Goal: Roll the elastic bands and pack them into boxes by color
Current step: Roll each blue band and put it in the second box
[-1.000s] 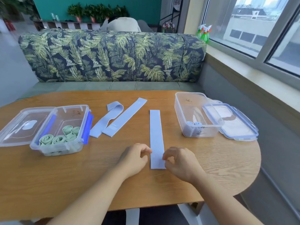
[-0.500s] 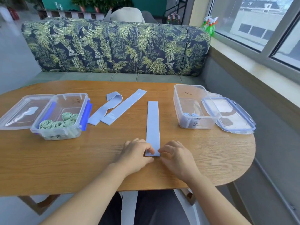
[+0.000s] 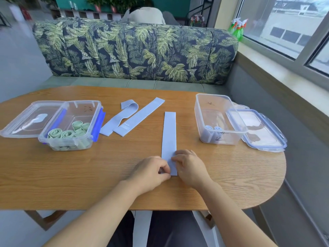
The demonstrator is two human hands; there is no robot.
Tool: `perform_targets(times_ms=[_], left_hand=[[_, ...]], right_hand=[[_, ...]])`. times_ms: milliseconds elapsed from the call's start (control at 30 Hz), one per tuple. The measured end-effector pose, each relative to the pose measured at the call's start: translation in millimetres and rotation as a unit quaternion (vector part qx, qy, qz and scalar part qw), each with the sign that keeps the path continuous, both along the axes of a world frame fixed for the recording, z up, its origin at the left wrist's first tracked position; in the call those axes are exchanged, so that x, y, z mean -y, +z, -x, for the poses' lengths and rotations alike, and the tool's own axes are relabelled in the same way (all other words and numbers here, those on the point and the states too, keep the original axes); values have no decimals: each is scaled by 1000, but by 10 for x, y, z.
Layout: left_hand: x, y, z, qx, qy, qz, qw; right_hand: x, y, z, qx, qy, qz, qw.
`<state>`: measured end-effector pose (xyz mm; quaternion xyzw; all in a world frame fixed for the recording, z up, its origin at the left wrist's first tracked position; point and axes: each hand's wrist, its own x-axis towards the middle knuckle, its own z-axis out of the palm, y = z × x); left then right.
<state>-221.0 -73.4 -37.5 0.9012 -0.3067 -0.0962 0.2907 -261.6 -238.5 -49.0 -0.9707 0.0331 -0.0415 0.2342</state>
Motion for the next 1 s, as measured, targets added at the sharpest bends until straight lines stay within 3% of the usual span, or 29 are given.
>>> perform_targets(times_ms=[100, 267, 667, 833, 1000], left_hand=[[-25, 0, -20, -16, 14, 26, 999], [0, 3, -23, 42, -22, -43, 998], [51, 45, 24, 76, -19, -67, 995], [1, 51, 56, 35, -2, -59, 998], [-26, 96, 49, -28, 17, -52, 998]], right_hand=[[28, -9, 50, 6, 2, 0, 1000], [-5, 17, 212, 72, -17, -29, 997], [-78, -92, 240, 122, 52, 34, 991], [-58, -17, 302, 63, 56, 53, 995], [-39, 114, 272, -48, 31, 3, 998]])
